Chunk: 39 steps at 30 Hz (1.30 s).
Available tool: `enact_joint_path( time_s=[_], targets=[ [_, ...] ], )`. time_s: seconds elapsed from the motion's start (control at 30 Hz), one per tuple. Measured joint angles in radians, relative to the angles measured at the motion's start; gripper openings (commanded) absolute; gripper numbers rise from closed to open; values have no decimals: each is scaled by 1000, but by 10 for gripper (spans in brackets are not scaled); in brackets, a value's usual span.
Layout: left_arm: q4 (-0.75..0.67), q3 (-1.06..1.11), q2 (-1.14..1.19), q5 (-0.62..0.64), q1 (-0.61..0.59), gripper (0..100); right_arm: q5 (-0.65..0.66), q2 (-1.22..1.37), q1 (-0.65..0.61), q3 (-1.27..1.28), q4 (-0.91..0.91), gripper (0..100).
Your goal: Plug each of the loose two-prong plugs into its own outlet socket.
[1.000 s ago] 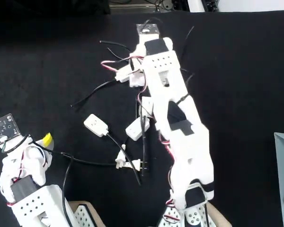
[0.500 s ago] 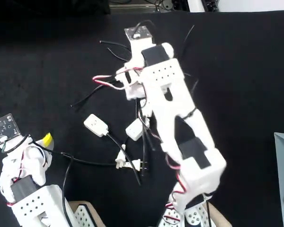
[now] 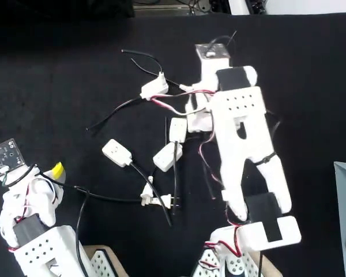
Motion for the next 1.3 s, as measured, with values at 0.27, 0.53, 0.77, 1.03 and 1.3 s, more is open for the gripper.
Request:
enact_joint_path(
  time_s=[0.27, 0.53, 0.77, 1.03, 1.3],
  targets=[
    [0, 0, 0, 0, 0, 317, -94, -78, 2, 38, 0, 234],
    [0, 0, 0, 0, 0, 317, 74, -293, 2, 169, -2, 233],
    [0, 15, 0, 0, 0, 317, 638, -333, 72, 416, -193, 233],
    [0, 15, 0, 0, 0, 317, 1146, -338, 107, 726, -517, 237],
    [0, 15, 0, 0, 0, 317, 1122, -338, 18, 885, -766, 237]
  ],
)
